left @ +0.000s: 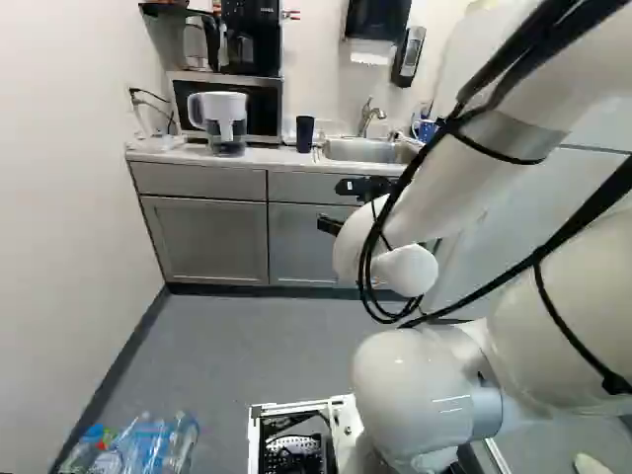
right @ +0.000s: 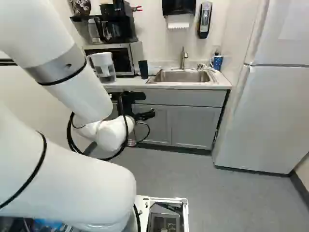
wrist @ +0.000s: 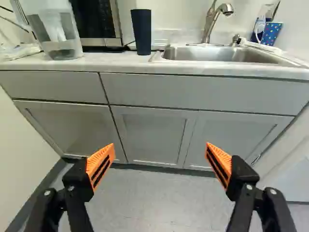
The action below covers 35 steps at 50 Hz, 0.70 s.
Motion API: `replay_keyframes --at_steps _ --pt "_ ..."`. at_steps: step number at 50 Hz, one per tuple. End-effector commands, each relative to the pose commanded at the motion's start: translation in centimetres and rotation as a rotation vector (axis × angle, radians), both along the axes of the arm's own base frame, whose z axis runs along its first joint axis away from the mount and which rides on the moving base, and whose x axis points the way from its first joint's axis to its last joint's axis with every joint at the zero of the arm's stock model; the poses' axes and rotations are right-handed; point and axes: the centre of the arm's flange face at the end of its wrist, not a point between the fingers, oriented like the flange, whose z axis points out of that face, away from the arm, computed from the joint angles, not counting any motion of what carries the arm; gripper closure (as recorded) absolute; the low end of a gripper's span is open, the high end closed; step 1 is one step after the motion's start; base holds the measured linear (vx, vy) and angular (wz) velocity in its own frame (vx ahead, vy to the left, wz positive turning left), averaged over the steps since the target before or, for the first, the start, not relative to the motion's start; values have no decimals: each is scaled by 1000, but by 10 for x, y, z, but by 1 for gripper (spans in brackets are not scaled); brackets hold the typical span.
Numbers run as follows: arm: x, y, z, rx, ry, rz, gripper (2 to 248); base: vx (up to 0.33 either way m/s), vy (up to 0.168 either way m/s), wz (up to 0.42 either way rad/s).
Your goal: Rinse the cup and place it in the tray
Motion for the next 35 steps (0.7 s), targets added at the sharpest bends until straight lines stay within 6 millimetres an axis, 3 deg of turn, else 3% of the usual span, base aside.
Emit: replay_keyframes --at_steps 35 --pt "-1 0 3 0 -10 0 3 0 0 0"
